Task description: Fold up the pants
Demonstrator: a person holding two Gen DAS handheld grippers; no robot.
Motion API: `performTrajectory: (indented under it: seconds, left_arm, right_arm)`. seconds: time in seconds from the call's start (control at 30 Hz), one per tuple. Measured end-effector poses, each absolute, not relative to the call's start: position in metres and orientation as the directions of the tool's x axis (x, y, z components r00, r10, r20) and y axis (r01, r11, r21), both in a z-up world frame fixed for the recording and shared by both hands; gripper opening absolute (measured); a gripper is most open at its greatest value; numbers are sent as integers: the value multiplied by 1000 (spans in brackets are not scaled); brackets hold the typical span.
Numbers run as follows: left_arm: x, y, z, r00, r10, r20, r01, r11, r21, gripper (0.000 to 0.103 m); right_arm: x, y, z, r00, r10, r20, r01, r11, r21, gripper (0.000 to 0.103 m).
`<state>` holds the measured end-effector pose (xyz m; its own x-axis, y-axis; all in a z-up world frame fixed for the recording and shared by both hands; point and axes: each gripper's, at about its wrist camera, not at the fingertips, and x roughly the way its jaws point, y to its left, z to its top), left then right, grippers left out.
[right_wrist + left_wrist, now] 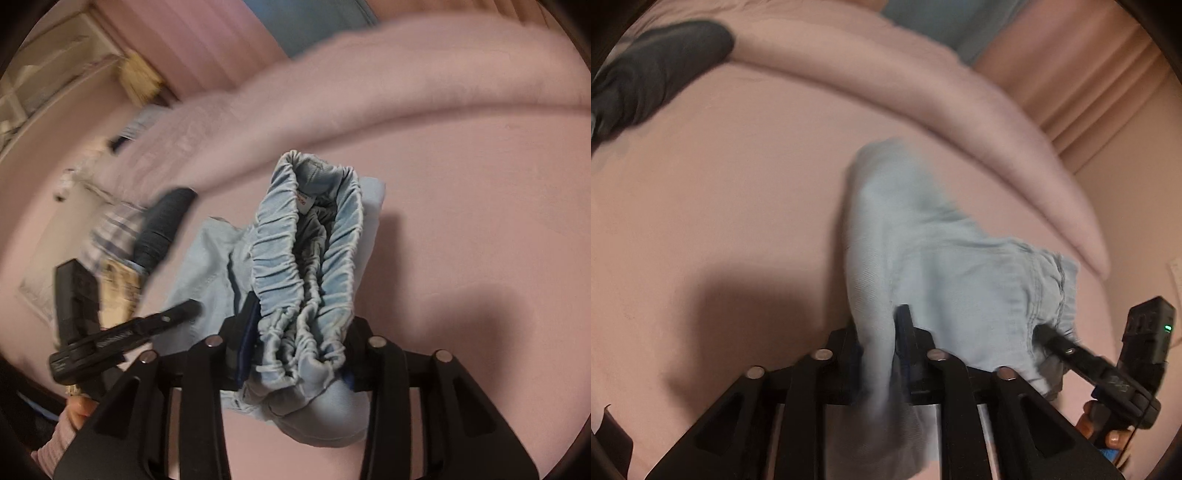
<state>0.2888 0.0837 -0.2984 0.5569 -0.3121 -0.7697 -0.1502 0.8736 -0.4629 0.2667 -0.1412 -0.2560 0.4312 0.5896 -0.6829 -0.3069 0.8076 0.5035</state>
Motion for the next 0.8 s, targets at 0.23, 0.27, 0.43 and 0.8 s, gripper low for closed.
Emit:
performTrajectory:
  seconds: [0.23,0.27,0.43,0.8]
  left_arm:
    - [267,82,-286,595,-241,-767,-150,904,-401,46]
    - [265,80,-280,608,-210,-766,-145,919,-367,46]
    - [246,73,-247,684,-97,-723,-129,959,-250,47]
    - [271,39,-267,644,-82,-761,-66,985,-162,55]
  right_arm:
    - [271,-171,-289,368,597,-712,-182,798,575,52]
    - [268,-176,-286,369,588,-720,-175,804,568,53]
    - [250,-184,-242,521,411,-748,-198,911,363,59]
    - [245,-131,-225,578,341,-741,-417,904,91,37]
